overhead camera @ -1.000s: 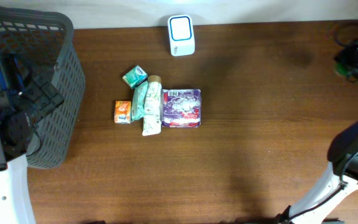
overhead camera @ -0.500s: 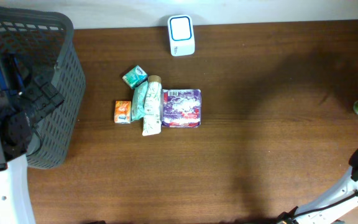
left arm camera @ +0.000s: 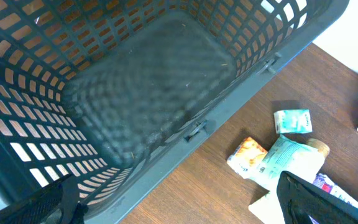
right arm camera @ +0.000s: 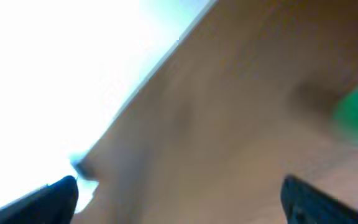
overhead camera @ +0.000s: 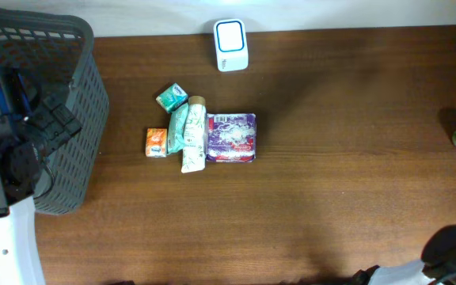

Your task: Scan the item barcode

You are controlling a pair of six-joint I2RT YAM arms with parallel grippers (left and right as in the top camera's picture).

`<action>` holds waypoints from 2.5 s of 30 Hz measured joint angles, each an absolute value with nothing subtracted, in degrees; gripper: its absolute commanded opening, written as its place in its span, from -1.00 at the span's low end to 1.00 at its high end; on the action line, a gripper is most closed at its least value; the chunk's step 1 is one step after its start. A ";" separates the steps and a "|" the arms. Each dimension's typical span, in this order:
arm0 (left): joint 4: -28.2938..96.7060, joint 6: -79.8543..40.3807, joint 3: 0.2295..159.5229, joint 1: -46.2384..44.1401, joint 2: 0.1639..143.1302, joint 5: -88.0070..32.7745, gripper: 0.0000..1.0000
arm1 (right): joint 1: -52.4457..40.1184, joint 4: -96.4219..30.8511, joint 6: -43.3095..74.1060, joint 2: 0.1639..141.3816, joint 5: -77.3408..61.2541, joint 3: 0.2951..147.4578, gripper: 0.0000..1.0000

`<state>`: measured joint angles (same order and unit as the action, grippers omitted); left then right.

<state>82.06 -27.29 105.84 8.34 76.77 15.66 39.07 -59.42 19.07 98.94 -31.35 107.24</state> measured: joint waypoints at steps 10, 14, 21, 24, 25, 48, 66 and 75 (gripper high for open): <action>82.02 -27.29 105.84 8.34 76.77 15.66 0.98 | -1.74 -62.48 5.74 112.75 -33.08 95.31 0.97; 82.02 -27.29 105.84 8.34 76.77 15.66 0.98 | -8.49 -60.34 5.56 121.16 -33.58 95.22 0.94; 82.06 -27.29 105.84 8.34 76.77 15.66 0.99 | -12.75 -58.74 5.34 129.14 -40.36 94.96 0.47; 82.04 -27.29 105.84 8.34 76.77 15.66 0.99 | -13.10 -56.71 5.13 129.40 -41.52 94.26 -0.01; 82.04 -27.29 105.84 8.34 76.77 15.66 0.98 | -13.19 -56.69 5.41 129.49 -41.69 93.93 -0.42; 82.02 -27.29 105.84 8.34 76.77 15.66 0.99 | -15.73 -43.18 3.86 108.75 -29.63 107.96 -0.92; 82.06 -27.29 105.84 8.34 76.77 15.66 0.98 | -15.81 -62.72 5.02 108.16 -8.16 107.74 -0.92; 82.04 -27.29 105.84 8.34 76.75 15.66 0.99 | -15.81 -77.93 23.18 112.46 19.29 103.44 -0.92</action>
